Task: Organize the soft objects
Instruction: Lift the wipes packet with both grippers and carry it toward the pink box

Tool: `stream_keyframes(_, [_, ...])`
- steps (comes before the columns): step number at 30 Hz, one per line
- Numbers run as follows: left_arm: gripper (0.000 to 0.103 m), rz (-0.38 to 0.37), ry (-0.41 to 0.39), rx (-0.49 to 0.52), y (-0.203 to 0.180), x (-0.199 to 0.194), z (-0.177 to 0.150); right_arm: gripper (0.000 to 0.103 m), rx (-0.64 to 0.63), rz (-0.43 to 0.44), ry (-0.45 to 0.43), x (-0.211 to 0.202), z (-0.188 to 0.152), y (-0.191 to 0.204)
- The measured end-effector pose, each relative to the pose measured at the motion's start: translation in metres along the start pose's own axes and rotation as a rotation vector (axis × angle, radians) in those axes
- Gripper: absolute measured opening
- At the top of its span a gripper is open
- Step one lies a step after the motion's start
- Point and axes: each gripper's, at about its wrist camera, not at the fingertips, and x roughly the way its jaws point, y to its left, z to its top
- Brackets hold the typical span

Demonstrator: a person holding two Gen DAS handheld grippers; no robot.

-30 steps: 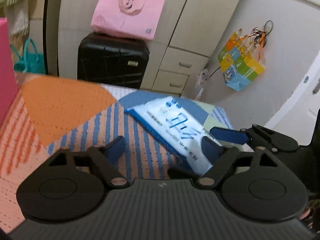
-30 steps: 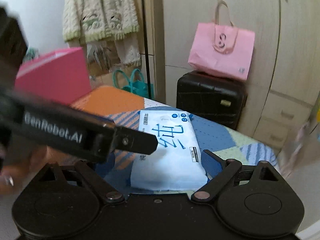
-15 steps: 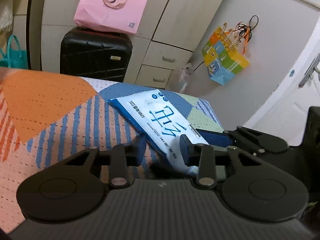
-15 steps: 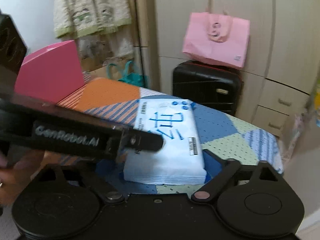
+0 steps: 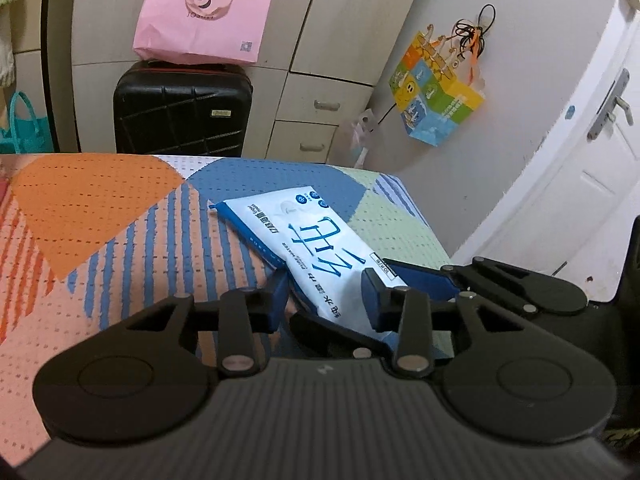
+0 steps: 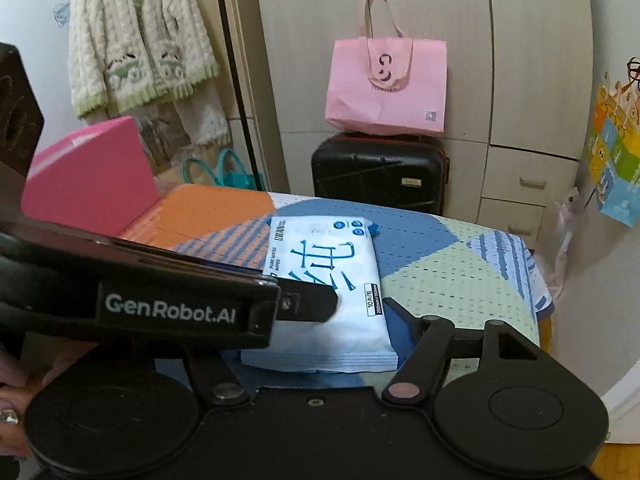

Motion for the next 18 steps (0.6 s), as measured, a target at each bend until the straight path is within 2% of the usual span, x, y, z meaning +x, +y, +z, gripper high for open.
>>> stream_keyframes(11, [0.037,0.006,0.027,-0.006,0.000,-0.019,-0.015,0.072,0.012,0.018,0.019,-0.014,-0.012,0.018])
stream_keyframes(18, [0.044,0.023,0.023,-0.053,0.011,-0.012,-0.015,0.078,-0.018,0.035,0.045,-0.009,-0.013,0.017])
